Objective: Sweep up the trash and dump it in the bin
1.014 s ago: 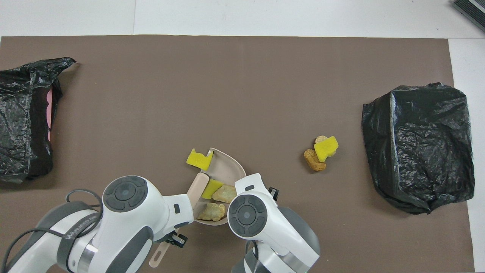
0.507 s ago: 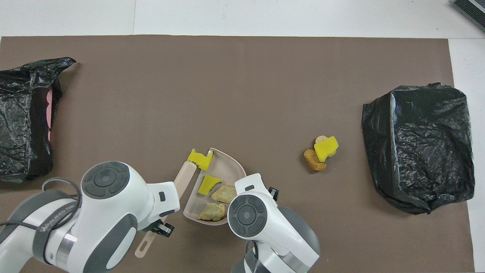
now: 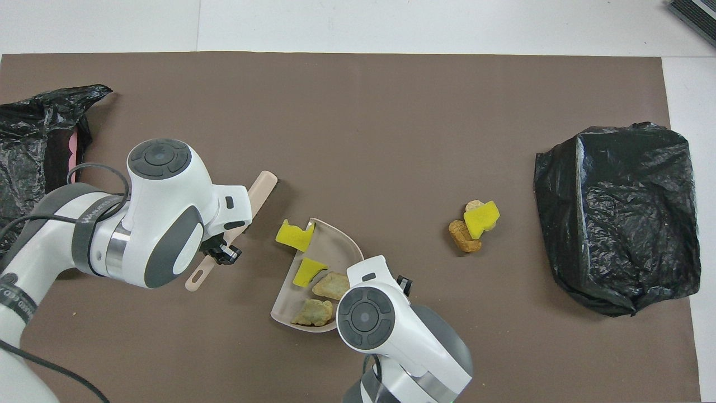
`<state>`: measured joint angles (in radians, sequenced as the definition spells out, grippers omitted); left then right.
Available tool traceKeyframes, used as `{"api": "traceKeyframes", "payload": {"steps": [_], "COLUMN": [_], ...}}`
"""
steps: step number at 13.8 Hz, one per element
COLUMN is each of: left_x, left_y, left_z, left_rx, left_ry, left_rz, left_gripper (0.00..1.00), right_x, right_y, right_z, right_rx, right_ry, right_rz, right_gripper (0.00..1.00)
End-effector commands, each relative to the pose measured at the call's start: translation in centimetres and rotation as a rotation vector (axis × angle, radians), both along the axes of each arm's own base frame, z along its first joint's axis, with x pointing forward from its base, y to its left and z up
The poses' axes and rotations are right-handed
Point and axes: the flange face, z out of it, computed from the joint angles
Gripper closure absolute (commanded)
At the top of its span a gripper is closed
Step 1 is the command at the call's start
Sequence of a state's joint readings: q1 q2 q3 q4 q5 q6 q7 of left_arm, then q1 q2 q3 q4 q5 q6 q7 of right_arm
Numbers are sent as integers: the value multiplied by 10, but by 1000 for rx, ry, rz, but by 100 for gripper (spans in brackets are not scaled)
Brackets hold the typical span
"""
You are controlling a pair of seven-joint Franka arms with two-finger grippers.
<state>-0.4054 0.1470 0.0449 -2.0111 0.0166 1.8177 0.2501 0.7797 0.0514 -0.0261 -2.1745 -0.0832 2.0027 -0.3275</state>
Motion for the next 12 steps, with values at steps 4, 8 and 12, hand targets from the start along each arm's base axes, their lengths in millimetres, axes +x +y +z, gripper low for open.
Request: {"api": "traceKeyframes", "payload": {"steps": [4,8,12], "left_x": [-64,-95,-77], "left_y": [-23,-33,-15], "left_z": [-10,-8,-11], "left_rx": [-28,-153,-162], "left_ry": [93,280,229], "left_rz": [-183,-90,-8], "left_gripper": [100,100,100], "right_x": [3,3,4], "right_y": [-3,-3,-3], "right_z": [0,0,0], "right_rx": [16,16,16], "right_ry": [-16,-15,-15], "right_rz": [20,19,18], "right_gripper": [100,100,100]}}
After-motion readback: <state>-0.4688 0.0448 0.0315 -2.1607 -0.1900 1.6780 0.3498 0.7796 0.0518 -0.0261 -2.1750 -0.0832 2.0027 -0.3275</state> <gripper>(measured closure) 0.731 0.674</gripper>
